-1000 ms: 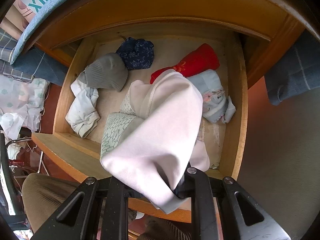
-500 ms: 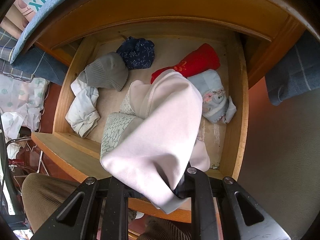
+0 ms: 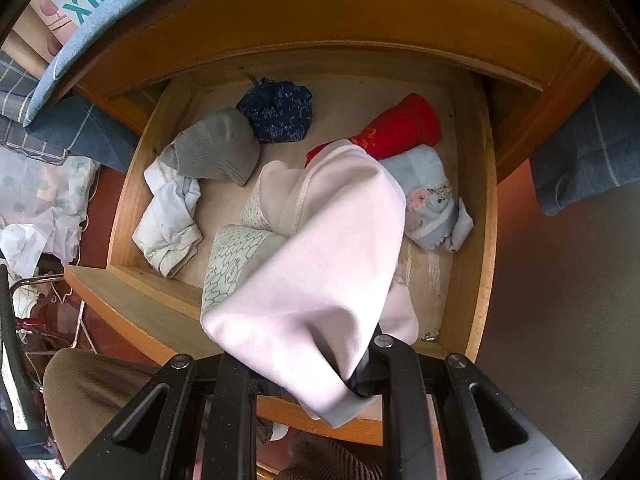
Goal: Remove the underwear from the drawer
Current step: 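Withdraw the left gripper over the drawer while the right gripper carries the lavender panties toward the shoe box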
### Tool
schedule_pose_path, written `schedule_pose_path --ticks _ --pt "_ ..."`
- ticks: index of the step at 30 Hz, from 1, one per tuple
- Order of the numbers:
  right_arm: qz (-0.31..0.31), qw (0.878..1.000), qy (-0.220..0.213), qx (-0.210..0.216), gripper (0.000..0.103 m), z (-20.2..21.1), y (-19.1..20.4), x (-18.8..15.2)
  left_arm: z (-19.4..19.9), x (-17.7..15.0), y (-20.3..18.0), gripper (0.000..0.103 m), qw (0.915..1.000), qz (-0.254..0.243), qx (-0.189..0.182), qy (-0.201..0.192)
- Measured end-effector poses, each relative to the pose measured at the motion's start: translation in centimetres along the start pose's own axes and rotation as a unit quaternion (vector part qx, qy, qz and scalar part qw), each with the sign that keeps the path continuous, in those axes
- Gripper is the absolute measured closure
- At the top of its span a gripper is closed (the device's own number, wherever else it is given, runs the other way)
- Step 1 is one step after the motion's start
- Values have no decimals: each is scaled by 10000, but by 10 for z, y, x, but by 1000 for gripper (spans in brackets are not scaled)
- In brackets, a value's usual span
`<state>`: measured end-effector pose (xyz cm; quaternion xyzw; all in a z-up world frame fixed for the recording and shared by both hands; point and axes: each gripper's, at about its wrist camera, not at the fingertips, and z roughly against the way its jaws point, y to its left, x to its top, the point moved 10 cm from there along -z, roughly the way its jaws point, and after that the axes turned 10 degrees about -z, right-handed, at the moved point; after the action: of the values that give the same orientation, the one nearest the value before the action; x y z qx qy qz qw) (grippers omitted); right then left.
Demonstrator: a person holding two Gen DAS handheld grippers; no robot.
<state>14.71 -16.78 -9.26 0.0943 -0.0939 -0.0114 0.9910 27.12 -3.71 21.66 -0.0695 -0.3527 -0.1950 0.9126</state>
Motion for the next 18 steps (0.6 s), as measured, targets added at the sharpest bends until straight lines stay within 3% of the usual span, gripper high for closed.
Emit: schedule_pose_path --ticks 7,11,14,18 --pt "-2 9997 -192 133 85 9 2 3 45 -34 20 41 9995 51 239 -210" --pt "-66 9979 -383 516 85 21 5 7 61 -76 40 41 9976 166 634 -212" --pt "-154 9972 -398 615 85 26 5 7 58 -113 50 41 9957 208 899 -78" --pt "-172 9971 -448 594 85 36 8 8 42 -162 54 41 9942 406 977 194"
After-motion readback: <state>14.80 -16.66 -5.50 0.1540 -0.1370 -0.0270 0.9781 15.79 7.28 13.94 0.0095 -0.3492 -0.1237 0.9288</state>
